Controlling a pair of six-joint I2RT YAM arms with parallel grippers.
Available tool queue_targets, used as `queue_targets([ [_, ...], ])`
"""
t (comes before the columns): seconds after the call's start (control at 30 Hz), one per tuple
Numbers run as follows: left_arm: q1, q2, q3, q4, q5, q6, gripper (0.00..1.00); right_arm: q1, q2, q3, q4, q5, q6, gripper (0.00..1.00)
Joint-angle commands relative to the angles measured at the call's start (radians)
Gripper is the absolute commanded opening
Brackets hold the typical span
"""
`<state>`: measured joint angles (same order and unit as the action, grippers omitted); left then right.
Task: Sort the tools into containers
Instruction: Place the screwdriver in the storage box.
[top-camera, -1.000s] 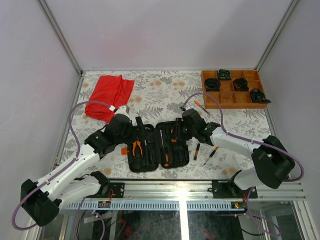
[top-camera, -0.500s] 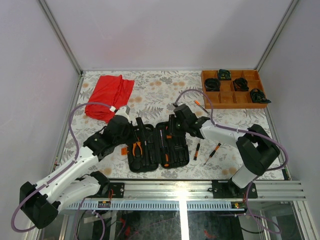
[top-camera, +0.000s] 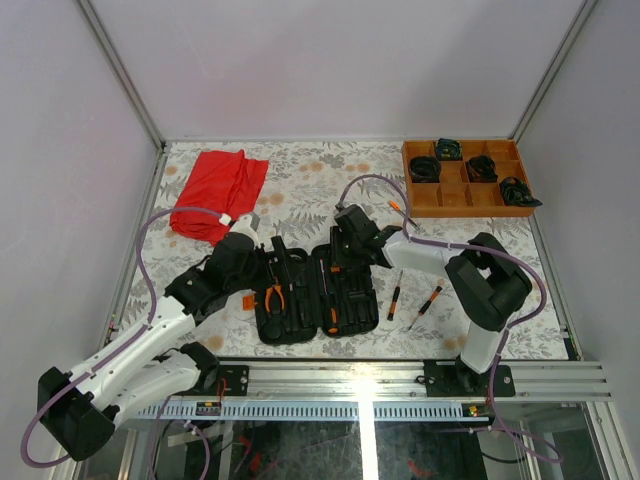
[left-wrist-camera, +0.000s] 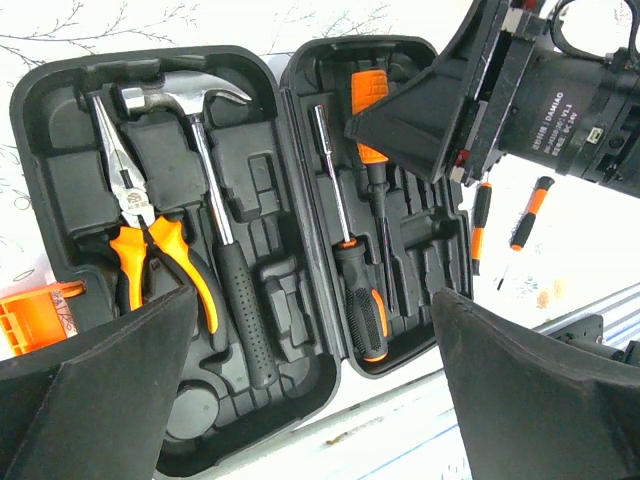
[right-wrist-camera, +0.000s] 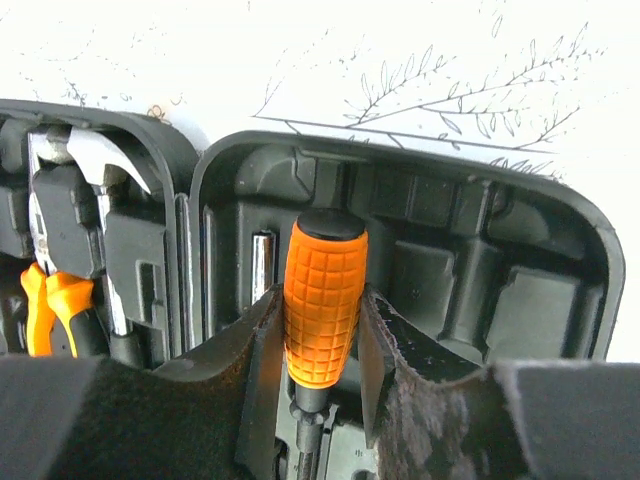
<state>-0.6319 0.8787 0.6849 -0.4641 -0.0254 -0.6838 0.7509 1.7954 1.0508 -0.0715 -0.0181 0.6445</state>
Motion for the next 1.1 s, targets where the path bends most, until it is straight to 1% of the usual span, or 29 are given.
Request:
queue_targets([
  [0.0, 0.01, -0.007, -0.015, 0.061, 0.017, -0.006, 1.0, 0.007, 0.02, 0.068, -0.016, 0.069, -0.047, 0.11],
  [0.33, 0.009, -0.006, -0.024, 0.073, 0.025, -0.006, 1.0, 0.006, 0.031, 0.096, -0.054, 0.137, -0.081, 0.2],
  [0.53, 0.009, 0.0, -0.025, 0.074, 0.025, -0.007, 1.0, 0.007, 0.046, 0.106, -0.061, 0.133, -0.084, 0.26],
  [0.67, 0.009, -0.001, -0.022, 0.071, 0.025, -0.008, 1.0, 0.006, 0.057, 0.11, -0.058, 0.12, -0.079, 0.34],
  [0.83, 0.01, -0.002, -0.024, 0.064, 0.018, -0.008, 1.0, 0.007, 0.063, 0.123, -0.069, 0.12, -0.08, 0.41],
  [1.07, 0.009, 0.003, -0.025, 0.058, 0.014, -0.008, 1.0, 0.007, 0.033, 0.123, -0.082, 0.136, -0.086, 0.5],
])
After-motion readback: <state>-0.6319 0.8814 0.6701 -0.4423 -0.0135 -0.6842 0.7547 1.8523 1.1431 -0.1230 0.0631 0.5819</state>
